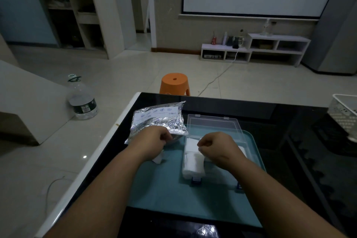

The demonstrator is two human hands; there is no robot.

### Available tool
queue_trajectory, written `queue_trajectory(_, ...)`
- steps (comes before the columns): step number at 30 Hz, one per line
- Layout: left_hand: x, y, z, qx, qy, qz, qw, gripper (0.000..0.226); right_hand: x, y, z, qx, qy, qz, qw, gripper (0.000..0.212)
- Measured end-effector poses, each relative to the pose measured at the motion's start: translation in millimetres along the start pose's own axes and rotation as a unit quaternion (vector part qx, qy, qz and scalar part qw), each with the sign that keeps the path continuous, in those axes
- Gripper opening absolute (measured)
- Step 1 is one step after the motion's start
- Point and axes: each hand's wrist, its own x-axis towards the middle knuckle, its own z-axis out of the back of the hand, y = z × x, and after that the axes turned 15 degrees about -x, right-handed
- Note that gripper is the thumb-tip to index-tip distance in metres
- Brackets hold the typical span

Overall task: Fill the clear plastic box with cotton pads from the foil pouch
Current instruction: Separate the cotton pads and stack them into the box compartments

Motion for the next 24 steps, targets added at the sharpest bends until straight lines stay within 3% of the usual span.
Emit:
queue_trajectory(6,-3,18,18,0.016,-0.032,0.017,0.999,0.037,-2,14,-1,-0.011,-0.010,0.017,1.000,0.020)
queue_trajectory(11,-4,27,26,0.030,-0.045,0.027,0.998,0.033,-7,25,-6,-0.012,-0.009,0.034,0.999,0.021)
queue_trajectory(19,-8,32,17,0.181,-0.021,0.001,0.983,0.035,-6,35,-11,-0.011,-0.015,0.049,0.999,0.019)
queue_trajectory(24,-7,38,4,0.196,-0.052,-0.021,0.979,0.034,-6,35,-11,-0.016,-0.011,0.051,0.999,0.019)
